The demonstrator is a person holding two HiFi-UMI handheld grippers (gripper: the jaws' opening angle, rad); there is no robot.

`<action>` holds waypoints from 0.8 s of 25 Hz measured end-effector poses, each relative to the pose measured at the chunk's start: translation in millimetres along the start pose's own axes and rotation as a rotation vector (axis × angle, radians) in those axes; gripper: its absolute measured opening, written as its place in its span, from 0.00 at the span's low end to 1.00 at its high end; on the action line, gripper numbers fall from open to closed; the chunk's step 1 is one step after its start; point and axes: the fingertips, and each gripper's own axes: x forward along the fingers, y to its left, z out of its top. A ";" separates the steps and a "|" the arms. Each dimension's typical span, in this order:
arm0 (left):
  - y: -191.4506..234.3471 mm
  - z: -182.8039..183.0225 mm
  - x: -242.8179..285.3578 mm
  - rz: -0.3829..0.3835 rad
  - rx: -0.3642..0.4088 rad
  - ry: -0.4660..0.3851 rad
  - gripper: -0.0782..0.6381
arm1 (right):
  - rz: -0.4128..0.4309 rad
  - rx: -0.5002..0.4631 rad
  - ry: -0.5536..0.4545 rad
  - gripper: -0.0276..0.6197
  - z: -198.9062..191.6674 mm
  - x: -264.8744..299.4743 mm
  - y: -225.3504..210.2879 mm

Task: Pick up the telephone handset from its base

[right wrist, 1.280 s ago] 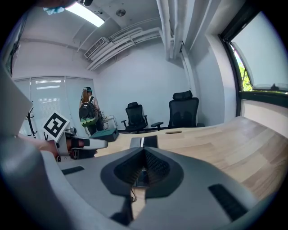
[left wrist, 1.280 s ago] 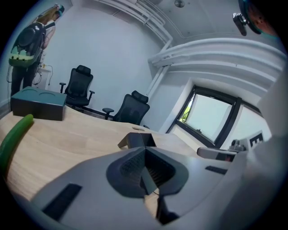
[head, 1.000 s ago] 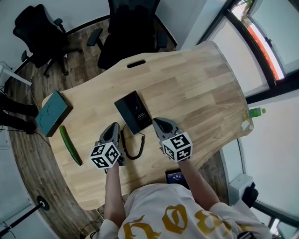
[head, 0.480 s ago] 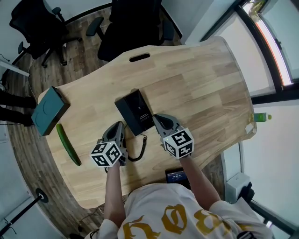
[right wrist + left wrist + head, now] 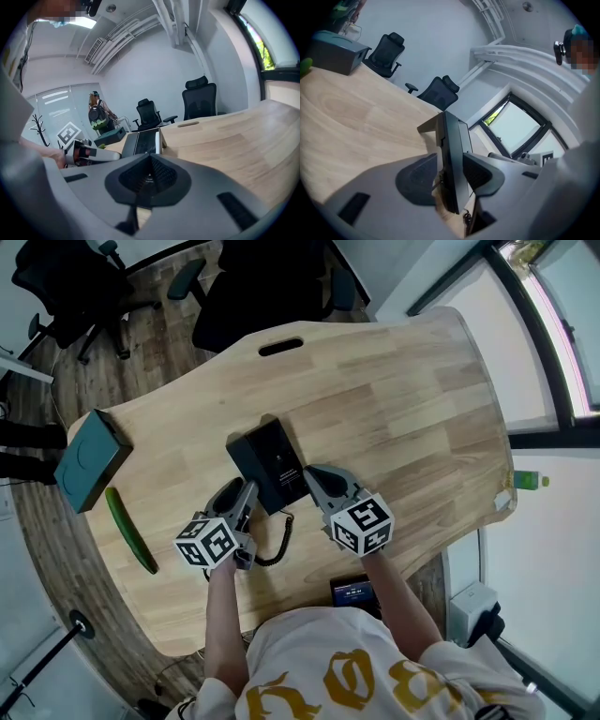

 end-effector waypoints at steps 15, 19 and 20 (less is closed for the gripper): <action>-2.8 -0.3 17.4 -0.070 -0.036 0.061 0.26 | 0.009 0.007 0.031 0.05 -11.7 2.6 -4.6; -6.0 1.8 16.0 -0.109 -0.076 0.072 0.23 | 0.011 0.007 0.029 0.05 -11.0 0.0 -4.4; -6.8 2.2 15.6 -0.116 -0.084 0.074 0.23 | 0.013 0.008 0.030 0.05 -11.4 -0.6 -3.7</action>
